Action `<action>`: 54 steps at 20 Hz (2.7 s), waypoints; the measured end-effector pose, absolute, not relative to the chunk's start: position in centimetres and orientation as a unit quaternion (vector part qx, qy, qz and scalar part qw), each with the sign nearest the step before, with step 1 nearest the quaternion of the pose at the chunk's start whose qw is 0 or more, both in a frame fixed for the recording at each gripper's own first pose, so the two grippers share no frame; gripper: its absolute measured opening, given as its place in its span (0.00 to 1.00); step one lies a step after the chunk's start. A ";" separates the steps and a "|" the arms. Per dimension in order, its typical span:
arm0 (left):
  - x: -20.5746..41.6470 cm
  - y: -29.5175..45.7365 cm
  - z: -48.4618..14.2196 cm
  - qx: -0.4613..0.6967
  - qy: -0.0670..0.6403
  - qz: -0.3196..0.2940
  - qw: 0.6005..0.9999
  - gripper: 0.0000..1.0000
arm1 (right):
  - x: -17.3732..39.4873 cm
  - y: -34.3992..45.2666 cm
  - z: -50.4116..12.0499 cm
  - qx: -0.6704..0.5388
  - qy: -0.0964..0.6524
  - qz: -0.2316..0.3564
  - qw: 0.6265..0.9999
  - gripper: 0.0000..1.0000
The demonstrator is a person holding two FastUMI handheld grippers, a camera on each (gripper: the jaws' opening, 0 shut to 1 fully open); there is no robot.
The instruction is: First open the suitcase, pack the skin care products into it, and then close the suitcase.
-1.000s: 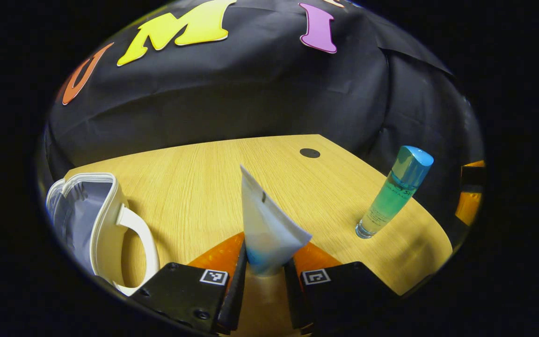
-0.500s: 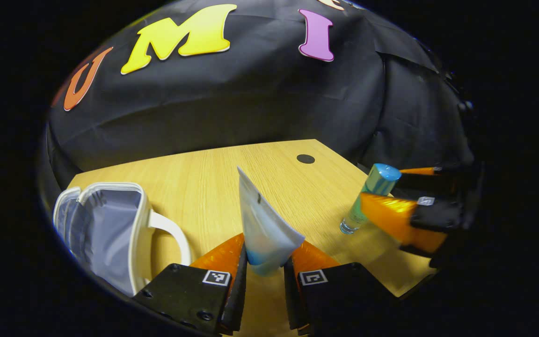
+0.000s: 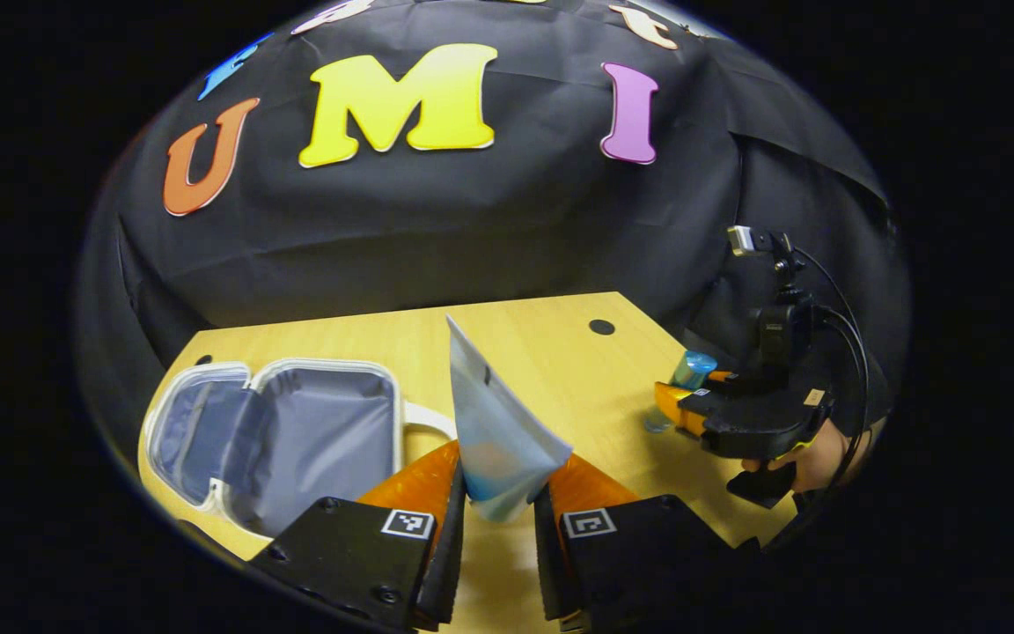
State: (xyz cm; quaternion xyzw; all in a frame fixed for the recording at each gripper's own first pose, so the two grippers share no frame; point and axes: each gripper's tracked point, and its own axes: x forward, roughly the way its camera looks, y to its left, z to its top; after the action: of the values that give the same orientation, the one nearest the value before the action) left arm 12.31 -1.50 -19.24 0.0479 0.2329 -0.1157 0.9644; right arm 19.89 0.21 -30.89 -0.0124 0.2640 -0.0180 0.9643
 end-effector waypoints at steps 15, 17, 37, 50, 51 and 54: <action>15.2 18.4 -26.7 0.057 0.330 -0.052 0.941 0.39 | 8.6 10.4 -20.3 0.002 0.215 -0.025 0.976 0.35; 14.8 18.6 -28.3 0.056 0.357 -0.055 0.931 0.40 | 7.8 12.2 -19.7 0.000 0.214 -0.015 0.977 0.35; 16.8 19.4 -33.7 0.035 0.471 -0.015 0.881 0.39 | 6.4 14.7 -19.7 -0.035 0.220 0.006 0.975 0.35; 14.5 19.1 -21.9 0.049 0.326 -0.013 0.944 0.86 | 10.5 23.2 -17.4 -0.033 0.215 0.086 0.972 0.35; 14.1 20.0 -20.0 0.048 0.302 -0.009 0.952 0.93 | 10.9 24.7 -17.4 -0.029 0.215 0.099 0.971 0.35; 12.7 22.4 -14.4 0.023 0.226 -0.010 0.974 0.95 | 12.4 29.1 -18.4 -0.030 0.228 0.125 0.965 0.35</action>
State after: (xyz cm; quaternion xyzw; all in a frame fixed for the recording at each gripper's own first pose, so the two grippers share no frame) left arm 12.74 22.41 -14.38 0.0227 0.2256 -0.0102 0.9739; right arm 12.41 29.14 -18.41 -0.0298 0.2283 0.1246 0.9651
